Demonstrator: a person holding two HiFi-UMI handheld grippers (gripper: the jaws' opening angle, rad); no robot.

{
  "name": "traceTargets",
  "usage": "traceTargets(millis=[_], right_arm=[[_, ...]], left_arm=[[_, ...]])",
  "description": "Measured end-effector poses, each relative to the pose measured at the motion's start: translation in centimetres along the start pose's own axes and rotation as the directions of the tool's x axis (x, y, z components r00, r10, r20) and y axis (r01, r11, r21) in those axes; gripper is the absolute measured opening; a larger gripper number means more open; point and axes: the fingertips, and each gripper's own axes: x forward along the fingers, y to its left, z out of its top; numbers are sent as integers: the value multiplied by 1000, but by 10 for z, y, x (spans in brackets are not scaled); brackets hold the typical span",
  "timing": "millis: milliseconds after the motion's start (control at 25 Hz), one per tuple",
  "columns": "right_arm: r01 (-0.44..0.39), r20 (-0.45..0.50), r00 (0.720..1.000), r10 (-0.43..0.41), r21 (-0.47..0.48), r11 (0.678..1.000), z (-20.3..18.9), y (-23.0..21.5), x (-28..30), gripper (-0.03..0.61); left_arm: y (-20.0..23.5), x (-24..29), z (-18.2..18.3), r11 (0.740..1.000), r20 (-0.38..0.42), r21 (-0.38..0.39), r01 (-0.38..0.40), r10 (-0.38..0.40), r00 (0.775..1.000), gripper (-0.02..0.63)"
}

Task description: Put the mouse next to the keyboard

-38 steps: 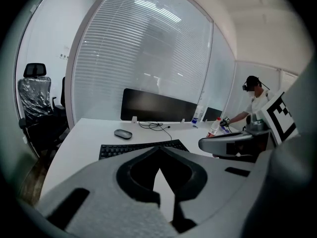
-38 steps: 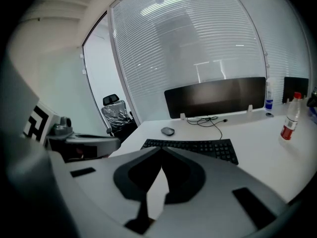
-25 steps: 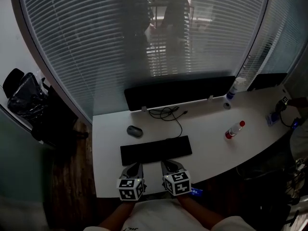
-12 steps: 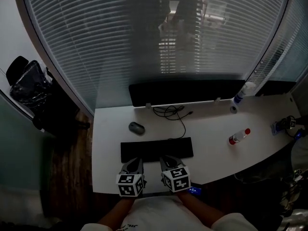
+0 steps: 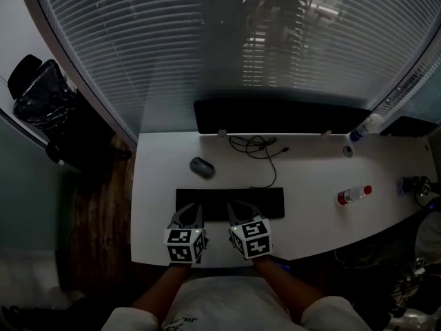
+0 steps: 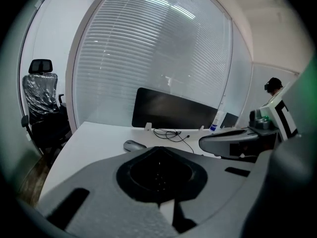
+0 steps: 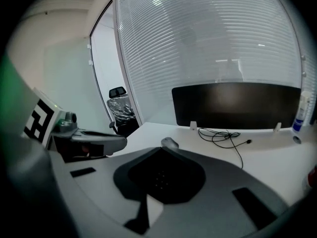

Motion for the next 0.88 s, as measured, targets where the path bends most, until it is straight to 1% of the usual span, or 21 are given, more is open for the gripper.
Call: traceTargets(millis=[200,320,520,760,880], right_arm=[[-32,-9,999,32,-72,997,11,-5,31,5],[-41,-25,999,40,-78,996,13,-9,52,5],[-56,-40,998,53,-81,995,11,-11,81,5],[-56,-51,997,50,-119,991,11,-18,112,5],[-77,-65,996,68,-136,988,10,-18,126,5]], left_arm=[[23,18,2,1000,-13,19,-24,24,1000,5],[37,31,3,999,-22,27,-35,35,999,5],[54,49,1,999,-32,19,-43,43,999,5],[67,65,-6,999,-49,24,-44,45,998,5],[71,73,-7,999,-51,19,-45,46,998,5]])
